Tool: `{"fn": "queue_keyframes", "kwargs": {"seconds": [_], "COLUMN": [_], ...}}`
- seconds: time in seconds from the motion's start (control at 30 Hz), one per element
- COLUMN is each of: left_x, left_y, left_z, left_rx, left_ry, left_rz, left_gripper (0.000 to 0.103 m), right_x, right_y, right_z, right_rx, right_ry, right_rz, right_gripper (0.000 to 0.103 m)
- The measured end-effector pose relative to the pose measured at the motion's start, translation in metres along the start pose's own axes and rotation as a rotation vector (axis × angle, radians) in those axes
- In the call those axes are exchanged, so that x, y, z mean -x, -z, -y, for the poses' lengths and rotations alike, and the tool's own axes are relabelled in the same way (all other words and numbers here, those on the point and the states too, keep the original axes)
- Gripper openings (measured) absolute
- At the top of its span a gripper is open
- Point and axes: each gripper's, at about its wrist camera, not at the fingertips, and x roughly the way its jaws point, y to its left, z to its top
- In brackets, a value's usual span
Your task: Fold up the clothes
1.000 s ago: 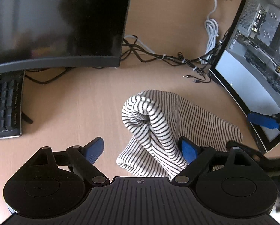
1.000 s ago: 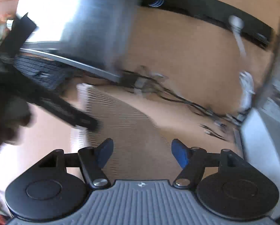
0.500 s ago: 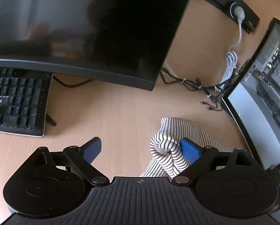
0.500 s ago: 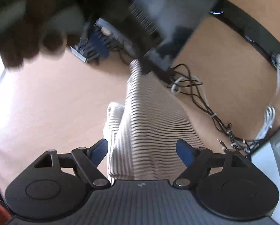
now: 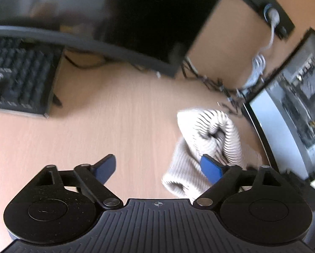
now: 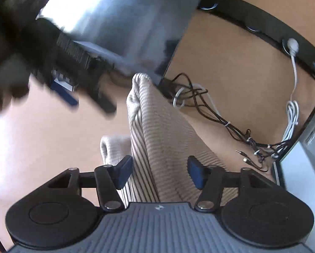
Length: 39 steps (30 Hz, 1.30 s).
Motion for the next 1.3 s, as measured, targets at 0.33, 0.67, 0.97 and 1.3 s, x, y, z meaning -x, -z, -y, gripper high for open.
{"fn": "queue_keyframes", "kwargs": {"seconds": [0.33,0.67,0.97,1.3], "left_x": [-0.019,-0.016,-0.053,0.019], "left_y": [-0.001,-0.001,0.002,-0.028], "left_z": [0.017,0.032,0.026,0.005], "left_rx": [-0.068,-0.119,-0.117,-0.075], "left_ry": [-0.062,-0.004,0.059,0.157], "left_rz": [-0.024,-0.037,-0.116,0.039], "left_gripper": [0.079,0.059,0.045,0.048], "right_x": [-0.003,-0.001,0.034,0.013], "right_y": [0.002,0.004,0.018,0.05], "right_z": [0.008,0.021,-0.013,-0.067], "right_rx": [-0.016,0.128,0.717,0.852], "right_ry": [0.07,0.109,0.02,0.01], "right_rz": [0.048,0.029,0.042,-0.083], "right_gripper": [0.054,0.024,0.02,0.027]}}
